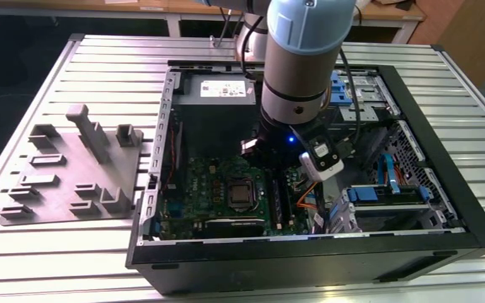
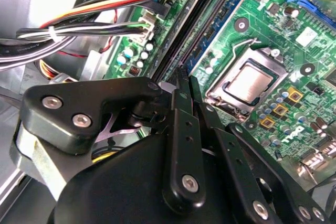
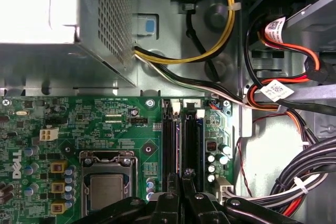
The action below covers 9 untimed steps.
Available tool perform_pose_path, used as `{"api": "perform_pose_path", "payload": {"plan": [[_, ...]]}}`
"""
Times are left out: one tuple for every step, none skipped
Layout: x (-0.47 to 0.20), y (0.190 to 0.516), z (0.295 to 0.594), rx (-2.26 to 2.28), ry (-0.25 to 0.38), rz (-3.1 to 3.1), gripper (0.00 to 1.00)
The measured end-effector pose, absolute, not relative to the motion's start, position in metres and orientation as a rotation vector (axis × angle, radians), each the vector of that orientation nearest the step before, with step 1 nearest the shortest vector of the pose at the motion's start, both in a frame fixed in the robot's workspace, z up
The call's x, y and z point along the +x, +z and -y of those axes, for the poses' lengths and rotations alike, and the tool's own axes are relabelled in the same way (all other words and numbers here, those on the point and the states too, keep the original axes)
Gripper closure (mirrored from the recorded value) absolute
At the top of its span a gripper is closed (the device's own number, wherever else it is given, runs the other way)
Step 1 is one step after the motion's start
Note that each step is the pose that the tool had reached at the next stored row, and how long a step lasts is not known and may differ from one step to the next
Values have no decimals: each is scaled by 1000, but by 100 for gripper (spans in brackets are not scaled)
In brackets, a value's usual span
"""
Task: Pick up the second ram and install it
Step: 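Insert the second ram into the second slot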
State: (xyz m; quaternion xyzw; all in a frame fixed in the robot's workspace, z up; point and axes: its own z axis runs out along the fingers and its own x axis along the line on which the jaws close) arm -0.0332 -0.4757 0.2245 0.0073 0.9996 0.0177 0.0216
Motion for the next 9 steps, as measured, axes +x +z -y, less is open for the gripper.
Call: {"api": "perform_pose_path", "payload": {"plan": [[-33, 225, 476, 23, 55, -3098, 87], [-33, 225, 476, 22, 55, -3098, 87], [-33, 225, 476, 22, 55, -3098, 87], [-33, 225, 476, 22, 55, -3098, 87], [-33, 225, 476, 22, 56, -3098, 87], [-33, 225, 476, 23, 56, -3098, 87], [-33, 225, 476, 23, 57, -3098, 87], [-33, 225, 476, 23, 58, -3098, 87], [-33, 225, 476, 23, 60, -3098, 87]]}}
